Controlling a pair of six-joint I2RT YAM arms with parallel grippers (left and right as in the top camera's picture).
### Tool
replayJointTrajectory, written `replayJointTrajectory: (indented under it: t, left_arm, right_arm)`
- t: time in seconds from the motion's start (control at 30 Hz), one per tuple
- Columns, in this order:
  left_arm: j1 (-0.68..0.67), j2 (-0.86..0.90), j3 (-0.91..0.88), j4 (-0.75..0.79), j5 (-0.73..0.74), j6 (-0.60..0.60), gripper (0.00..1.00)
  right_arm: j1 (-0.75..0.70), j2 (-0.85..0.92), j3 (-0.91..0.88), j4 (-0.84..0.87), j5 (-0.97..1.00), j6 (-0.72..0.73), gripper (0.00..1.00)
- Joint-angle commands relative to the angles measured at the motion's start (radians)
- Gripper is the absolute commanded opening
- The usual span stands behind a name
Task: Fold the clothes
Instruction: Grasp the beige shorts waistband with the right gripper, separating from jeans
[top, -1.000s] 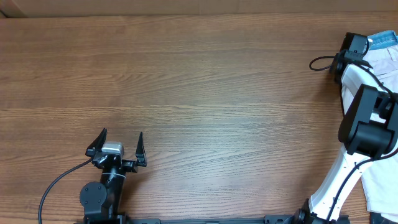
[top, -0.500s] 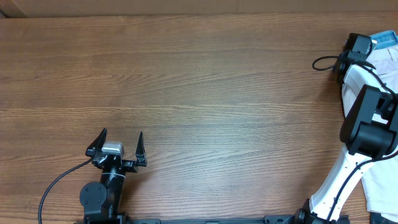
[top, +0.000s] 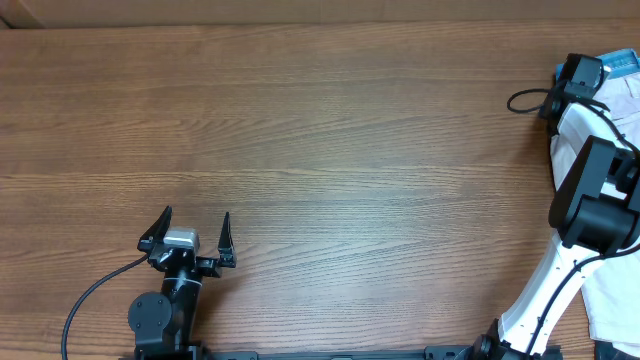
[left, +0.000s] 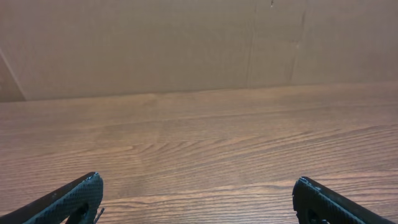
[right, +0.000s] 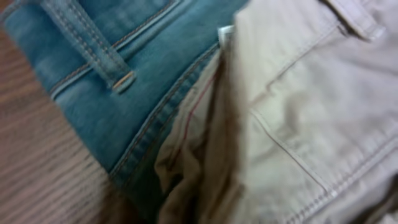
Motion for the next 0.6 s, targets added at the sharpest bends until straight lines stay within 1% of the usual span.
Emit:
replayJointTrajectory:
  t: [0.0, 0.13, 0.23, 0.27, 0.33, 0.57]
  left_arm:
    - [-0.006, -0.01, -0.004, 0.0, 0.009, 0.019, 1.0]
    - [-0.006, -0.01, -0.004, 0.0, 0.009, 0.019, 1.0]
    - [-0.006, -0.01, -0.004, 0.0, 0.009, 0.019, 1.0]
    - [-0.006, -0.01, -0.004, 0.0, 0.009, 0.019, 1.0]
    - [-0.006, -0.01, -0.004, 0.0, 0.009, 0.019, 1.0]
    - [-0.006, -0.01, -0.004, 0.0, 0.009, 0.019, 1.0]
  right_arm:
    - [-0.041, 0.069, -0.002, -0.023, 0.021, 0.011, 0.04]
    - [-0.04, 0.068, 0.024, -0.05, 0.026, 0.018, 0.04]
    - [-0.04, 0.061, 0.064, -0.102, 0.028, 0.08, 0.04]
    - [-0.04, 0.047, 0.089, -0.13, 0.027, 0.132, 0.04]
    - [-0.04, 0.026, 0.111, -0.149, 0.004, 0.16, 0.04]
    - [-0.04, -0.091, 0.131, -0.161, -0.115, 0.16, 0.04]
